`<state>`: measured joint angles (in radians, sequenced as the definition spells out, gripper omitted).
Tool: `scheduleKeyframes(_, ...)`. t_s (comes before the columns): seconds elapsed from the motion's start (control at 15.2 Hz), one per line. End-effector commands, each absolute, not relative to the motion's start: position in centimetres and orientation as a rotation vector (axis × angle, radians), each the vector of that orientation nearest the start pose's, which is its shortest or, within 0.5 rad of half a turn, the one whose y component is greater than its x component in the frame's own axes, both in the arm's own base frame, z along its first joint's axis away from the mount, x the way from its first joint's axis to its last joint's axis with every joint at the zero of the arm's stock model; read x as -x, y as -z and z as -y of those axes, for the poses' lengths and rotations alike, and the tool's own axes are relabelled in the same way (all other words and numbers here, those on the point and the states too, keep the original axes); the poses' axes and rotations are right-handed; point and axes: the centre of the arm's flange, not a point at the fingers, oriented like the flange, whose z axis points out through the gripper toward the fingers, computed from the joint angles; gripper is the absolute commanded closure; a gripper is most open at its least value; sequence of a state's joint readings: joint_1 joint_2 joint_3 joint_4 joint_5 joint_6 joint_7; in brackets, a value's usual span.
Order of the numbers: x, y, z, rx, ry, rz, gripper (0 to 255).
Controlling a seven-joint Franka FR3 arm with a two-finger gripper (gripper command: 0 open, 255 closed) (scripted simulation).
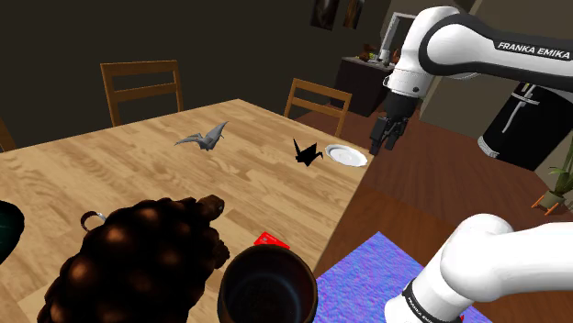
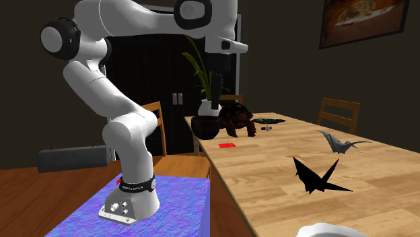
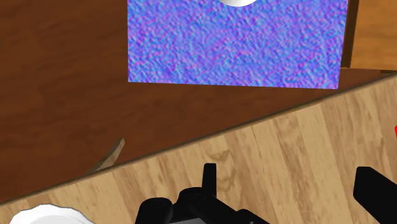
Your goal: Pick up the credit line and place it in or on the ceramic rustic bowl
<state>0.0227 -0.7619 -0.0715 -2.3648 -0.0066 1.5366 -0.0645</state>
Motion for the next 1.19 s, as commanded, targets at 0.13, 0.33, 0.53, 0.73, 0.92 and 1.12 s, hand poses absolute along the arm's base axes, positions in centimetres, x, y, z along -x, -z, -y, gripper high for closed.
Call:
scheduleKeyframes(0.13, -32.3, -56.3, -0.2, 3.101, -0.158, 0.094, 0)
scheduleKeyframes(0.33, -34.2, -54.3, -3.8, 3.109, -0.243, 0.15, 0)
scheduleKeyframes(0.53, -35.9, -52.1, -7.4, 3.114, -0.328, 0.206, 0)
scheduleKeyframes(0.73, -37.3, -49.8, -11.1, 3.116, -0.414, 0.262, 0)
scheduleKeyframes(0.92, -38.5, -47.3, -14.7, 3.114, -0.501, 0.319, 0)
scheduleKeyframes(1.12, -39.4, -44.8, -18.4, 3.108, -0.588, 0.376, 0)
